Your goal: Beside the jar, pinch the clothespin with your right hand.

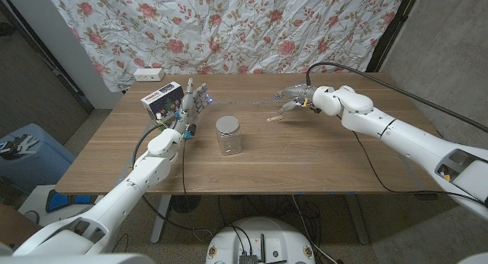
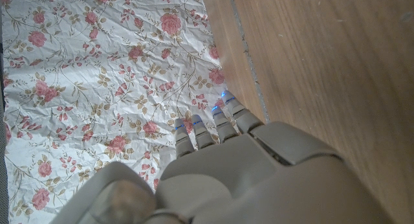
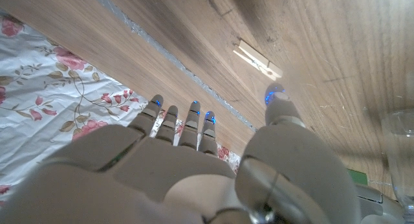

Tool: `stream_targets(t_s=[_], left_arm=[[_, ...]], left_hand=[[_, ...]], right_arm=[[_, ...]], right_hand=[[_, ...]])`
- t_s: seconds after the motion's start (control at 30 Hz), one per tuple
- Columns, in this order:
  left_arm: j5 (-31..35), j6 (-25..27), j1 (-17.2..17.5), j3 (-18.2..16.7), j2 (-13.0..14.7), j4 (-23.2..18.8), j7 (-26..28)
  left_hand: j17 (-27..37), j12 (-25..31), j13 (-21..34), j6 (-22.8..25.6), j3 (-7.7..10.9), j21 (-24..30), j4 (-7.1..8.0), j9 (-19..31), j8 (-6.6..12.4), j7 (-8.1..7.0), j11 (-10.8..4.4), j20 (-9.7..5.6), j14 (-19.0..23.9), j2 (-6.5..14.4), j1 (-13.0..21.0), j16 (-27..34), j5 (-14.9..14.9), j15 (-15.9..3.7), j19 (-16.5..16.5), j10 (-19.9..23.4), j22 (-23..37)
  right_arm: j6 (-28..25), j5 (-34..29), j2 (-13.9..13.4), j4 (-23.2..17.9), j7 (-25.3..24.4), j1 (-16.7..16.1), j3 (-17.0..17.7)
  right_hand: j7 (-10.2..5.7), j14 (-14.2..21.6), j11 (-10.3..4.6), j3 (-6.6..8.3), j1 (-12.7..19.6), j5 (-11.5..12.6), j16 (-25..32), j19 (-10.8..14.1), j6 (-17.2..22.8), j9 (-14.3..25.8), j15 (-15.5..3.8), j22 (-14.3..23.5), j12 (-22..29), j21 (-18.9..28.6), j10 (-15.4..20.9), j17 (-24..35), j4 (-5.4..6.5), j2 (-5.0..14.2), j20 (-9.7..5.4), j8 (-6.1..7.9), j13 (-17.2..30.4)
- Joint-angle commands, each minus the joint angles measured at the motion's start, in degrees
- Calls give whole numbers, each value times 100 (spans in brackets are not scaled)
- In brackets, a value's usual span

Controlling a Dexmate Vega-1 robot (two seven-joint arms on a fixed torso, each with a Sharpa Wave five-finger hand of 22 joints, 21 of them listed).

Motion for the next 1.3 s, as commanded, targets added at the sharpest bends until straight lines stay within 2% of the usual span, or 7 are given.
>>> stream_targets(t_s=[0.03,0.37,0.63,1.07,1.3], left_arm=[[0,-1,1,-1,1,-2,3],[-3,0,0,0,4,-1,-8],[-3,-1,-1,0,4,1,-10],[-2,-2,-2,1,3,4,-11],[-2,-3,-2,1,3,4,-11]], left_hand=[[21,33,12,2,0,41,33,28,36,-50,-36,-6,48,61,4,29,21,-39,35,14,14],[21,34,12,1,0,43,33,28,35,-50,-45,-6,49,62,4,29,22,-41,41,16,14],[21,31,12,1,0,41,33,28,35,-50,-42,-7,48,62,4,29,22,-41,36,10,14],[21,35,12,2,0,42,33,28,36,-50,-39,-3,50,62,4,30,22,-37,39,17,14],[21,36,12,2,0,42,33,28,36,-50,-38,-7,52,62,4,30,22,-40,39,20,14]], right_arm=[[-83,-145,90,211,130,89,-191],[-167,-178,89,254,80,39,-248],[-191,-139,96,315,71,6,-277],[-177,-242,92,372,-63,6,-339],[-93,-272,117,450,-115,46,-380]], right_hand=[[-2,76,28,45,16,-22,50,-39,76,34,23,18,-18,16,-17,4,18,13,19,50,16],[-16,51,91,61,46,-46,38,-72,194,44,108,19,-101,13,-161,11,42,17,39,73,19],[-17,30,117,74,64,-60,30,-18,283,53,103,19,-149,38,-248,20,56,30,27,94,22],[-102,82,125,149,198,-68,49,108,587,76,74,20,-177,74,-266,31,38,101,-16,199,29],[-212,133,124,199,304,-67,67,180,833,88,42,19,-183,84,-248,39,25,140,-42,289,33]])
